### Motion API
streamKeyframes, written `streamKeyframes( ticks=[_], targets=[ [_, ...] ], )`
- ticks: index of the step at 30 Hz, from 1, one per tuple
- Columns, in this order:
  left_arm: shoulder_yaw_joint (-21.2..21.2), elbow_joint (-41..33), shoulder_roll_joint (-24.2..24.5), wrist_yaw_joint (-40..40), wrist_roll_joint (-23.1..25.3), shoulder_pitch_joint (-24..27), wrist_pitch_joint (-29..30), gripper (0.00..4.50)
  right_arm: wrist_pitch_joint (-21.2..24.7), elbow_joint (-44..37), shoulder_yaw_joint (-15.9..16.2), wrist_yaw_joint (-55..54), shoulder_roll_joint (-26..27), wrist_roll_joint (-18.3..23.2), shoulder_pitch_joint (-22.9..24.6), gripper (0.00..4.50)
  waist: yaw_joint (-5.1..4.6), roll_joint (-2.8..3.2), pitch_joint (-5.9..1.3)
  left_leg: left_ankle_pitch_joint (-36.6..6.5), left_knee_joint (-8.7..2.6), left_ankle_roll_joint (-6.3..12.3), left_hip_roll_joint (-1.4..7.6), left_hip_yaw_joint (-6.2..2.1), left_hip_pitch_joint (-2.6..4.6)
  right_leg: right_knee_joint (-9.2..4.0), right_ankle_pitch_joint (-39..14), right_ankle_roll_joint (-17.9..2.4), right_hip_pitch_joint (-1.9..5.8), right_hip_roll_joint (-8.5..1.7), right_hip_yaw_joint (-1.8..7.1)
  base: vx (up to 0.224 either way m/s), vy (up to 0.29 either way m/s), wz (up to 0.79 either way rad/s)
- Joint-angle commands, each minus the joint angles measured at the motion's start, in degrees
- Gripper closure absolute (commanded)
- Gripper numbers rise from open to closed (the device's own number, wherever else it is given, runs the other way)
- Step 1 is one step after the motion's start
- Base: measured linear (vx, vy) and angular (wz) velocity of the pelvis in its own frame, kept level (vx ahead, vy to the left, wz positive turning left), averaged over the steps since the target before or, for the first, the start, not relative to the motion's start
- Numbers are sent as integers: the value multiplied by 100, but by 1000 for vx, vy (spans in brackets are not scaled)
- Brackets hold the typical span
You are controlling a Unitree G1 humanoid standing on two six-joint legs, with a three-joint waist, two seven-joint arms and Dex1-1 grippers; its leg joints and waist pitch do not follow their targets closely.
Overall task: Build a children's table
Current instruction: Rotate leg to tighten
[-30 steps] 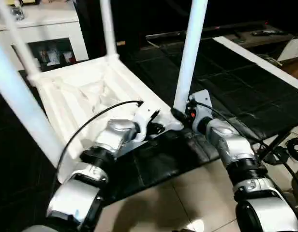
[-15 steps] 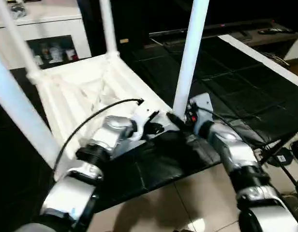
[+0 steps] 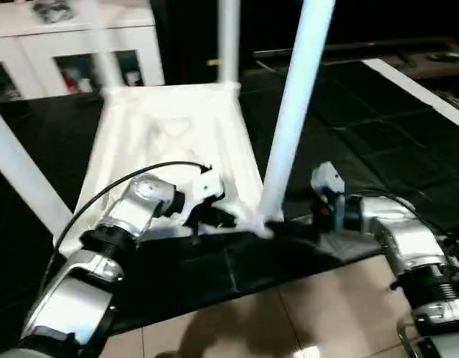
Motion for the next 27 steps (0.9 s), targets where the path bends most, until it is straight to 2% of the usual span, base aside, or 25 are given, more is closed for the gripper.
streamKeyframes(
  ticks=[1,6,7,10,11,15,16,17,27],
  targets=[
    [-260,-308,-18,-545,-109,26,-185,450,-98,147,17,276,-77,55,-118,4,-13,-44,-431,-1122,-303,441,-70,129,13,-296,-882,-1523,369,-177,167,0,0,0],
    [-361,-478,50,-837,-154,113,-287,450,-50,271,97,681,-144,132,-207,4,47,-44,-429,-1140,-304,402,-69,126,10,-296,-987,-1468,368,-177,165,0,0,0],
    [-365,-593,57,-959,-192,162,-268,450,-48,347,94,752,-153,145,-257,38,53,-51,-428,-1147,-309,387,-61,119,8,-292,-1025,-1457,370,-186,164,0,0,0],
    [-380,-673,63,-1005,-190,189,-252,450,-35,417,84,800,-153,161,-304,43,49,-38,-415,-1238,-305,360,-62,129,22,-310,-1114,-1452,338,-169,166,0,0,0],
    [-404,-749,75,-1034,-183,209,-236,450,-46,458,95,909,-161,193,-333,57,44,-47,-423,-1237,-309,343,-67,120,8,-307,-1156,-1422,361,-173,163,0,0,0],
    [-434,-813,103,-1074,-206,221,-214,450,-146,517,117,1092,-157,197,-348,93,45,-53,-431,-1191,-302,342,-66,116,1,-304,-1179,-1386,363,-179,162,0,0,0],
    [-439,-831,116,-1081,-210,226,-208,450,-165,506,122,1117,-147,196,-338,104,43,-81,-429,-1168,-299,360,-71,122,-1,-305,-1164,-1385,360,-170,161,0,0,0],
    [-440,-840,125,-1085,-212,228,-207,450,-161,490,126,1125,-139,200,-330,114,49,-66,-432,-1123,-299,366,-72,117,-2,-295,-1146,-1388,361,-169,160,0,0,0],
    [-457,-907,168,-1095,-206,240,-121,450,-128,446,199,1307,-120,248,-296,188,48,-60,-439,-1063,-288,388,-73,120,-4,-282,-1048,-1419,361,-163,158,0,0,0]
  ],
)
